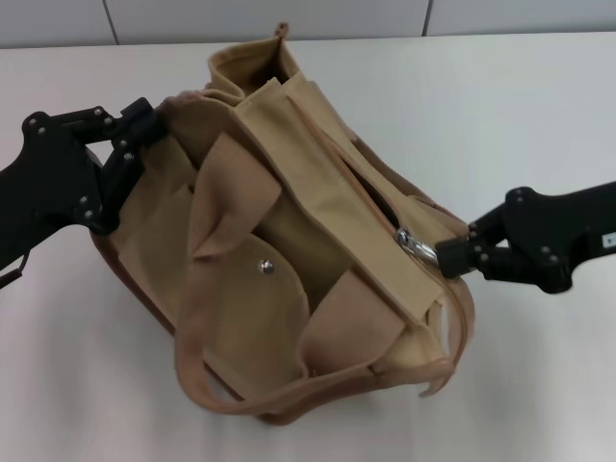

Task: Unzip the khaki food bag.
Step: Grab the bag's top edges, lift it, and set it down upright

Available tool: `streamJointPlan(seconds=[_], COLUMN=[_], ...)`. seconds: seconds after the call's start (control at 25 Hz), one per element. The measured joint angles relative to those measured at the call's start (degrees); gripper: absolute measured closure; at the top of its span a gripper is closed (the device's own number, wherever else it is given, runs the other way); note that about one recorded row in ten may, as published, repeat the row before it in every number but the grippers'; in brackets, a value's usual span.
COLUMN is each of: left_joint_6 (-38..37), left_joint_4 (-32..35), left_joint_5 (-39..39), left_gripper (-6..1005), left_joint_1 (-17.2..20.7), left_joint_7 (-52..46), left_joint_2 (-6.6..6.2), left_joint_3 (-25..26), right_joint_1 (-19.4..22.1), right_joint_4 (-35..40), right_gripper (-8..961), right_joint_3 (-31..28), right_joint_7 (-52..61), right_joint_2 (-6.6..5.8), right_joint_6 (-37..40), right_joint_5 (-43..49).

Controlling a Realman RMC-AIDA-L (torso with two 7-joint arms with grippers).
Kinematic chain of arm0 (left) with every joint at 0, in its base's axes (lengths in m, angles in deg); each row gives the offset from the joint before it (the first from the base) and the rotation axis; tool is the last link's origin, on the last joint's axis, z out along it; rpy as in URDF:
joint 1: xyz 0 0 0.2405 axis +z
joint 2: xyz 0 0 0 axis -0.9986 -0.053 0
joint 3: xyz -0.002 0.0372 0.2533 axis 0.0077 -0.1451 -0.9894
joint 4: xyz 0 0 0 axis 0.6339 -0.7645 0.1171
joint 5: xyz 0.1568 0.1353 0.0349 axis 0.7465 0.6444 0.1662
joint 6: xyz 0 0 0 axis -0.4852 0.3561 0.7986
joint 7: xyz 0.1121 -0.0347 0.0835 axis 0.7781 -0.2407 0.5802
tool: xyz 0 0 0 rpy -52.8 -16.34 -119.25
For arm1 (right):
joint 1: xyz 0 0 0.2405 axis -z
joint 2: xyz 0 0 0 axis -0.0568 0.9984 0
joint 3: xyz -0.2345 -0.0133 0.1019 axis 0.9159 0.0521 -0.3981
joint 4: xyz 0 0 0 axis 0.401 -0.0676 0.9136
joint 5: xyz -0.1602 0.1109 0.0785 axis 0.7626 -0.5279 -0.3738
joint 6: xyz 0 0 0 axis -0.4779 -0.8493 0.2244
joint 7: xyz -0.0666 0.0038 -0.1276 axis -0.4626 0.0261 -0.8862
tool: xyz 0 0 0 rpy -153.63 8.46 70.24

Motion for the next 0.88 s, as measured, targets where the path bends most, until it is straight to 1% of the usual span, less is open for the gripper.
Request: streamJointPlan(seconds=[0.16,0.24,0.36,0.6,0.88], left_joint_6=[0.8,1.6,1.9,2.6,3.1], left_joint_4=[-0.1,-0.1,-0.1,-0.2,-0.2], left_joint_5=[0.0,0.0,0.0,0.0,0.0], left_gripper=[937,937,937,937,937], left_joint_1=[0.3,0.6,0.8,1.1,1.6], left_joint_7=[0.0,0.0,0.0,-0.6,-0.8], left_joint_2=[-0.12,-0.14,-0.21,-0.48,-0.48], left_joint_3=[0.0,0.1,0.5,0.9,1.4], right_joint_1=[0.7,1.2,1.4,1.7,2.0], right_joint_4=[0.2,0.2,0.2,0.0,0.0], right_gripper=[948,948,948,949,949], right_joint_3=[0.0,0.3,0.6,1.1,0.6], right_joint_7=[-0.6,-0.9,-0.9,-1.8,-2.3], right_joint_2=[-0.17,-0.48,-0.62,-0.64,-0.68], right_joint_6=[2.1,2.9,3.1,4.4,4.6], right_joint_5=[0.0,0.0,0.1,1.1,2.3])
